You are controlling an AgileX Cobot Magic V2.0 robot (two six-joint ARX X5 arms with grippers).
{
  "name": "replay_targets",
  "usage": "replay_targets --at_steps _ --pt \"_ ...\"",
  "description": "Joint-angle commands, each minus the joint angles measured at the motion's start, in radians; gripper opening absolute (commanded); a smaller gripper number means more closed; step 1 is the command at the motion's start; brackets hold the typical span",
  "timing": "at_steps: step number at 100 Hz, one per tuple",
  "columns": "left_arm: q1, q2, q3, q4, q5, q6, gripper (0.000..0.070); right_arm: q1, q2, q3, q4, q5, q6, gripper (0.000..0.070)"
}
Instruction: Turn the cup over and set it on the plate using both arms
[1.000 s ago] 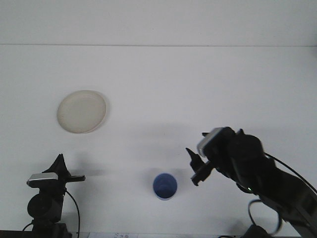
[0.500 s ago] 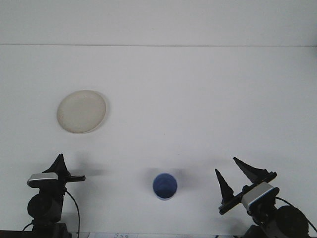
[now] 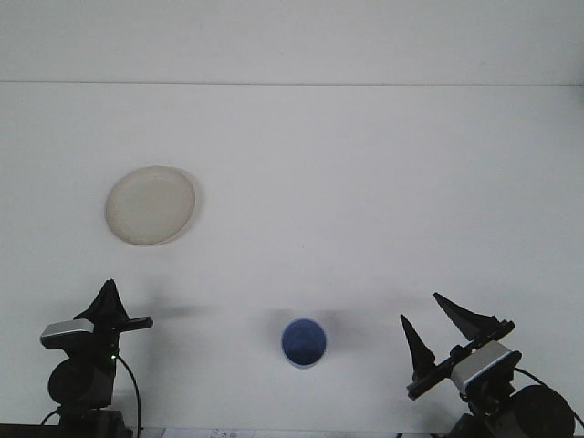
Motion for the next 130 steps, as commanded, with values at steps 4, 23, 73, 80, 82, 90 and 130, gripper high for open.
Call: replay_targets --at_steps 4,23,73,80,82,90,130 --pt "0.001 -0.001 -0.005 0.045 0.022 -0.123 0.0015 0.01 0.002 0.008 0.003 0.0 0.008 0.0443" --pt "-0.001 0.066 0.167 -0.002 0.101 -0.122 0.0012 0.01 0.002 0.008 0.001 0.0 0.008 0.0443" --pt "-0.143 0.832 1.032 -0.778 0.62 0.206 0.0508 0.01 0.002 0.008 0.002 0.0 0.007 0.0443" --pt "-0.234 0.92 1.112 -0.854 0.626 0.211 0.0508 0.01 0.002 0.008 0.002 0.0 0.007 0.0443" --pt "-0.262 0.942 1.132 -0.872 0.626 0.216 0.0508 0.01 0.002 0.008 0.002 0.0 0.007 0.0443" --pt "-0.381 1.03 1.196 -0.92 0.625 0.229 0.0508 0.01 0.002 0.008 0.002 0.001 0.007 0.0443" --pt "-0.803 1.408 1.302 -0.885 0.43 0.166 0.0508 0.01 0.002 0.008 0.002 0.0 0.007 0.0443"
